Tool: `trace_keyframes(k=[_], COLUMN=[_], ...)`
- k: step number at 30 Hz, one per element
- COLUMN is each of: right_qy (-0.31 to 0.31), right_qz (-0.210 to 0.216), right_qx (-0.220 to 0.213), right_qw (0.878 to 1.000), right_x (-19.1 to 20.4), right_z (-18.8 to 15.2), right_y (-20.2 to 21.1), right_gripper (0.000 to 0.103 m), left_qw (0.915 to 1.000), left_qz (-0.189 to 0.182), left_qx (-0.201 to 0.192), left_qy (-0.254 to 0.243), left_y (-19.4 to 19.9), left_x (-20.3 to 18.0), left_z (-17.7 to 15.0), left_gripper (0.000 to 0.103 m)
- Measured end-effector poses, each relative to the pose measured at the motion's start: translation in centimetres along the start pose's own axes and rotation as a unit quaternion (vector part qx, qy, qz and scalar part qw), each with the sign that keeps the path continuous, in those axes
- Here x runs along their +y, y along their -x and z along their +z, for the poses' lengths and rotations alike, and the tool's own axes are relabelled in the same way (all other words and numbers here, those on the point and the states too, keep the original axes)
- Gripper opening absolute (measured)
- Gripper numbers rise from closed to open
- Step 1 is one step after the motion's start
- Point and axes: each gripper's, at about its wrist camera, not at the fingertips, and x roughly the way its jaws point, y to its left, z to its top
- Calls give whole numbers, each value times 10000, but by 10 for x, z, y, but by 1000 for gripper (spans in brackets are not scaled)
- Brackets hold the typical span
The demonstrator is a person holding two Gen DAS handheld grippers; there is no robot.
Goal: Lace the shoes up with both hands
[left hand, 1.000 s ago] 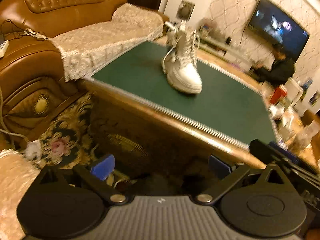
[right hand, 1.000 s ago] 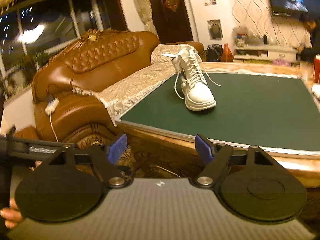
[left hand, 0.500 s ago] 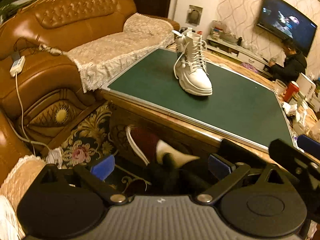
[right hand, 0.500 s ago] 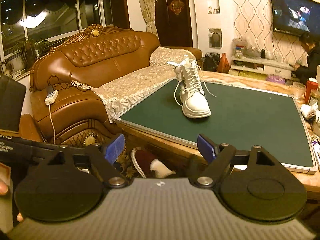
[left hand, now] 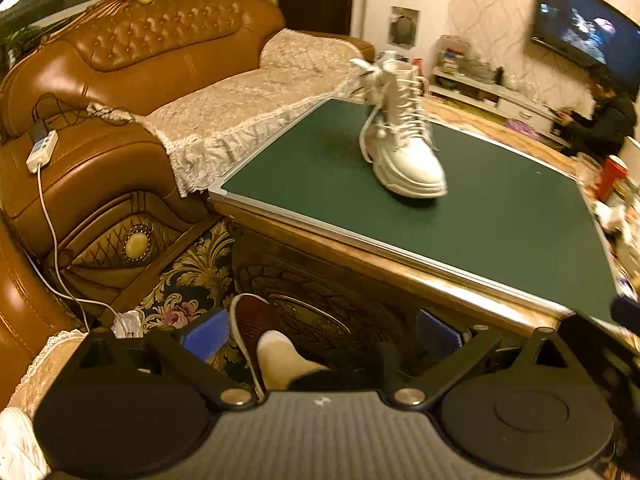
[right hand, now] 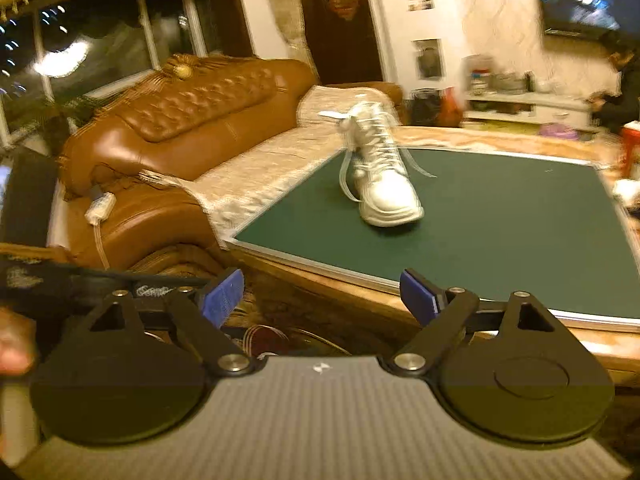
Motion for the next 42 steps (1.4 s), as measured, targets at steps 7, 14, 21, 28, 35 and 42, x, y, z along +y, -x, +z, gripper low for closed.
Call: trace_keyframes(k=[7,14,21,28,35,42], right_qy=[524,2685,4396,4548,4157,2738], right_qz=[382,523,-51,-418,-274,303], right_qx=[-54,-269,-209,41,0,-438], right_qw=[9979,9615,8980,8896,9091,9603], right_x=[-22,5,19,10,7,-37], right_z=[67,182,213,204,213,211], right_y=[-91,-247,-408,-457,-461,-403], right_gripper=[93,92,41,19,1,1], left_qw=[9992,9944,9920,9869,9853,9874], left_qz=[128,-60,-177,-343,-380,-9], left_qx=[201,-74,-65,91,155,368], left_qy=[324,1049,1251,1576,1659,1540], left_y=[-99,-215,-319,-365,-378,-395], left_x=[-4,-14,-35,-46,-49,-39], left_z=[66,152,201,208,211,231], left_gripper=[102,102,102,102,102,98])
